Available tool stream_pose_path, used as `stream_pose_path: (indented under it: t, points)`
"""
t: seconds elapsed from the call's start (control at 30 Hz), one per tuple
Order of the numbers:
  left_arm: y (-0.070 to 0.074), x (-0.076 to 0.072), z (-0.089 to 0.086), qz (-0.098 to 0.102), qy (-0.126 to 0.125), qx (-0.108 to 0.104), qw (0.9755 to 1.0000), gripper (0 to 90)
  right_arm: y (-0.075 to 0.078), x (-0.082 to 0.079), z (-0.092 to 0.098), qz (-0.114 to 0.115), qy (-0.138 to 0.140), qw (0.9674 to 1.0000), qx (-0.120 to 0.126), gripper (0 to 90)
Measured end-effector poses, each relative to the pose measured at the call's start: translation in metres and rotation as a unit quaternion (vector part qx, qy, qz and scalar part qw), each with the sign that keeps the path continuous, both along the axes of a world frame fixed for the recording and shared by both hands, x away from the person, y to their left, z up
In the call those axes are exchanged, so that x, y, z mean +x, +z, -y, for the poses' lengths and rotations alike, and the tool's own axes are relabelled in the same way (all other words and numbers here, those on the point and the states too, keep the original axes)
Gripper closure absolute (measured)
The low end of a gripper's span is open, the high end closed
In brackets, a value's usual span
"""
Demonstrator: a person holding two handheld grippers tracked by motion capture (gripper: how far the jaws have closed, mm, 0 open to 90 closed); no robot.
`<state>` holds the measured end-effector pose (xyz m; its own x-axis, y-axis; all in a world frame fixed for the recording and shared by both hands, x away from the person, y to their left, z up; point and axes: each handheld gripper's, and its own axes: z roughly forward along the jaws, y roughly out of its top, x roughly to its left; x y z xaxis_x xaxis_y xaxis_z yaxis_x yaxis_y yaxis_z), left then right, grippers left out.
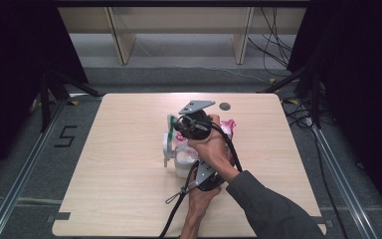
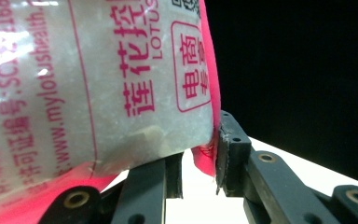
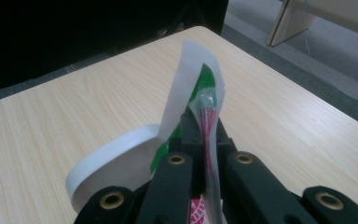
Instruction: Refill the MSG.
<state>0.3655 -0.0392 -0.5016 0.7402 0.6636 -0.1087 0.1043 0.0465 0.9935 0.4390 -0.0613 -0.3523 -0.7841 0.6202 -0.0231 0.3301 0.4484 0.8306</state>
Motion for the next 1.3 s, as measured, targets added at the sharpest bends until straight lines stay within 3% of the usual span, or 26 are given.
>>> stream_pose_path:
  t: [0.03, 0.1, 0.13, 0.27, 0.3, 0.5, 0.53, 0.57, 0.7, 0.73, 0.87, 0.97, 1.13, 1.3]
  points:
    - [-0.0001, 0.0, 0.0, 0.0, -0.001, 0.0, 1.0, 74.3, -0.0001, -0.001, -0.0004, -0.008, -0.005, 0.9999, 0.003, 90.0]
    - [-0.0003, 0.0003, -0.0003, 0.001, -0.002, 0.002, 1.0, 74.3, -0.0011, 0.0002, -0.0004, 0.003, 0.002, 1.0, -0.005, 90.0]
    - [-0.0001, 0.0, -0.0001, 0.0, 0.0, 0.0, 1.0, 74.3, -0.0005, -0.0013, -0.0008, -0.007, -0.007, 0.9999, 0.0, 90.0]
    - [0.0, -0.0002, -0.0002, 0.0, 0.0, 0.0, 1.0, 74.3, -0.002, 0.0001, -0.0015, 0.001, -0.002, 1.0, 0.001, 90.0]
    - [-0.0001, -0.0002, -0.0003, 0.0, 0.0, 0.002, 1.0, 74.3, -0.0017, -0.0009, -0.0015, -0.011, -0.001, 0.9999, -0.005, 90.0]
    - [0.0001, 0.0, -0.0009, 0.002, 0.001, 0.004, 1.0, 74.4, -0.0007, 0.0005, -0.0003, -0.007, -0.002, 1.0, 0.003, 90.0]
    - [0.0003, 0.0, -0.0011, 0.003, 0.001, 0.005, 1.0, 74.5, -0.0006, 0.0021, 0.0005, 0.005, 0.004, 1.0, 0.003, 90.0]
    - [0.0005, -0.0001, -0.0014, 0.004, 0.0, 0.005, 1.0, 74.5, 0.0009, 0.0007, 0.0009, -0.008, -0.003, 0.9999, 0.008, 90.0]
    - [-0.0008, 0.0003, -0.0002, 0.001, -0.001, 0.005, 1.0, 74.5, -0.0021, 0.0006, -0.0001, -0.013, 0.001, 0.9999, -0.004, 90.0]
    - [-0.001, 0.0005, -0.0004, 0.001, -0.001, 0.006, 1.0, 74.5, -0.0042, 0.0019, -0.0007, -0.004, 0.005, 1.0, -0.003, 90.0]
    - [-0.0003, 0.0005, -0.0011, 0.003, -0.001, 0.005, 1.0, 74.5, -0.0015, 0.0013, 0.0005, -0.012, 0.001, 0.9999, 0.002, 90.0]
    - [0.0, 0.0005, -0.001, 0.004, -0.002, 0.003, 1.0, 74.6, -0.0011, 0.0003, -0.0002, -0.004, -0.004, 1.0, 0.006, 90.0]
    - [-0.0002, 0.0007, -0.0013, 0.002, -0.002, 0.003, 1.0, 74.5, -0.0016, 0.0007, -0.0002, -0.016, -0.005, 0.9999, 0.003, 90.0]
    - [0.0001, 0.0004, -0.0012, 0.002, -0.002, 0.003, 1.0, 74.5, -0.0019, 0.0014, -0.0005, -0.005, -0.005, 0.9999, 0.008, 90.0]
